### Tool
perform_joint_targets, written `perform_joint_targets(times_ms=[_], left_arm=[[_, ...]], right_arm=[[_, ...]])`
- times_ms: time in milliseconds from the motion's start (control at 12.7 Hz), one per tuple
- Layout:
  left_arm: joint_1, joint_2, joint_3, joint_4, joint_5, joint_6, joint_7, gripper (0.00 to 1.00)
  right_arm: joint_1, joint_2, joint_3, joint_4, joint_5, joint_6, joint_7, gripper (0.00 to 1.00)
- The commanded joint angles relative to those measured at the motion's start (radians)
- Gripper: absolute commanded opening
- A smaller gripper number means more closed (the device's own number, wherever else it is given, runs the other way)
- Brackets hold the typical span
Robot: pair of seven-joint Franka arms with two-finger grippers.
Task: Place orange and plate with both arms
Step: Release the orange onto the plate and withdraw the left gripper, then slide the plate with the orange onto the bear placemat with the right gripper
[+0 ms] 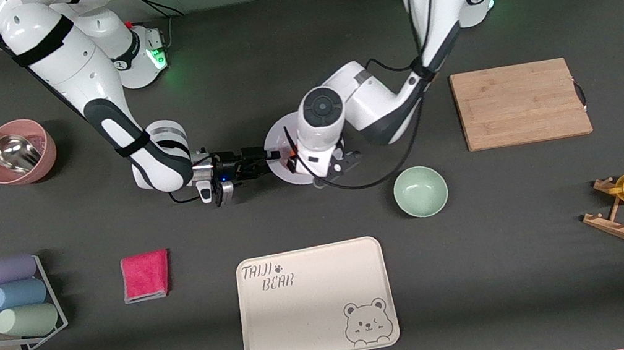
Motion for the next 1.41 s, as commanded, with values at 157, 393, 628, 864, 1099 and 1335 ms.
perform_joint_targets(times_ms=[157, 393, 628, 864, 1099, 1335], left_arm=[[0.196, -0.201, 0.006, 0.005, 0.004, -0.226, 0.282, 1.0], [0.331, -0.306, 0.022, 0.0, 0.0, -0.37, 0.509, 1.0], [0.39, -0.426, 0.078, -0.013, -0.009, -0.525, 0.712, 1.0], [0.317, -0.532, 0.309, -0.081, -0.101, -0.581, 0.934, 1.0], [0.185, -0.664, 0.55, -0.196, -0.147, -0.578, 1.123, 1.0], [0.267, -0.726, 0.546, -0.225, -0.128, -0.572, 1.258, 1.0]], right_arm=[[0.002, 0.003, 0.002, -0.018, 0.023, 0.003, -0.04, 0.0], [0.0, -0.001, 0.002, -0.017, 0.023, 0.003, -0.029, 0.0], [0.002, -0.06, 0.002, 0.0, 0.011, 0.003, 0.142, 0.0], [0.003, -0.084, 0.002, 0.058, 0.002, 0.002, 0.24, 0.0], [-0.003, -0.084, -0.006, 0.193, -0.083, 0.002, 0.345, 0.0], [-0.012, -0.051, -0.015, 0.394, -0.153, -0.003, 0.528, 0.0]])
